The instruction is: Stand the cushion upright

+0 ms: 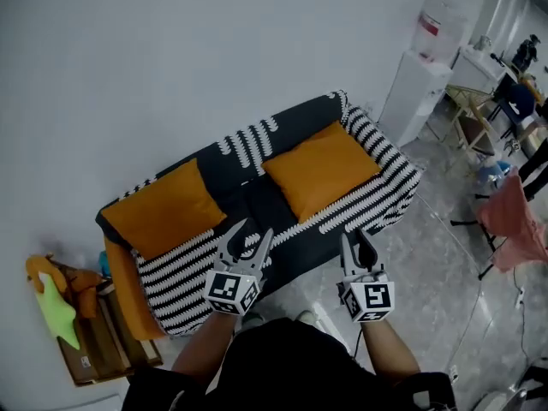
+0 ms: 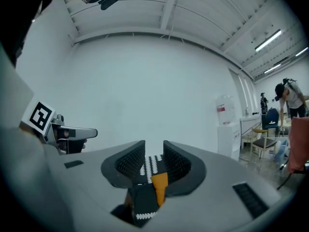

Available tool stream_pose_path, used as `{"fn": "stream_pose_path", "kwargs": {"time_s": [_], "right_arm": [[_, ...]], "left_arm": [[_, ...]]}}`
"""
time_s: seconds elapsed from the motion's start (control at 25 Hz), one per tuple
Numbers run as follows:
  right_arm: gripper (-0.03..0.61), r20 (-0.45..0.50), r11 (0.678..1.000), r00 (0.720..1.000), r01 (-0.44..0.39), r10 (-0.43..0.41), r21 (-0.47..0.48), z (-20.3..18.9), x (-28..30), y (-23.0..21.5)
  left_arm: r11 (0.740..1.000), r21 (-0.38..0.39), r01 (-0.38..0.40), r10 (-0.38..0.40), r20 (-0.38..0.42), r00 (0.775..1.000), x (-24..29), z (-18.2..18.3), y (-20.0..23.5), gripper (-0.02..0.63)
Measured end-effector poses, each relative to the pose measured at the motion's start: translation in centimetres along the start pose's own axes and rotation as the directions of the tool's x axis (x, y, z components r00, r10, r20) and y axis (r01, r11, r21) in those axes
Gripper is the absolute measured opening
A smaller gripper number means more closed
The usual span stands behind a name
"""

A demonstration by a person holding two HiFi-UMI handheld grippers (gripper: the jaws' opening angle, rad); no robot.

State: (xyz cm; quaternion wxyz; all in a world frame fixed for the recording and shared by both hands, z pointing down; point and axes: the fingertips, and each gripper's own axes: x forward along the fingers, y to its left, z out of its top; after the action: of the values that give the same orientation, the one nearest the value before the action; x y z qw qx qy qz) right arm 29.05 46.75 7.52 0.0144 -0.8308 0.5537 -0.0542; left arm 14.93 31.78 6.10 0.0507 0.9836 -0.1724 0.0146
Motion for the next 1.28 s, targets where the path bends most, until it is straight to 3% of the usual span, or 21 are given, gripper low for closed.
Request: {"fn": "stream_pose_path", "kwargs": {"time_s": [0.28,0.48,0.72,1.0,1.28], "right_arm": [[0.133,0.03,0.98,0.98,0.197,-0.198,0.024,0.5,-6.6,-9.7],[0.133,0.01,0.952,0.953,0.301,-0.302,0.055,-0.3,-8.5,-13.8],[0.133,0.006,0.928,0.928,0.372,-0.373,0.027,-0.2,-7.0,-18.0],[0.133,0.0,0.899,0.899,0.437,-0.437,0.001,2.0,-0.9,-23.5],[0.133,-0.025,0.909,0.91,0.412,-0.414,-0.059,4.3,7.0,-25.6]], "left_arm": [[0.982,0.039,0.186,-0.186,-0.005,0.983,7.0,0.5,-9.7,0.207],[0.964,0.025,0.264,-0.263,-0.029,0.964,10.4,0.0,-12.6,0.207],[0.955,0.007,0.295,-0.295,-0.032,0.955,16.9,-1.3,-12.6,0.207],[0.943,-0.023,0.333,-0.334,-0.039,0.942,25.8,-1.5,-10.7,0.207],[0.947,-0.057,0.317,-0.319,-0.027,0.947,31.8,-0.9,-5.7,0.207]]}}
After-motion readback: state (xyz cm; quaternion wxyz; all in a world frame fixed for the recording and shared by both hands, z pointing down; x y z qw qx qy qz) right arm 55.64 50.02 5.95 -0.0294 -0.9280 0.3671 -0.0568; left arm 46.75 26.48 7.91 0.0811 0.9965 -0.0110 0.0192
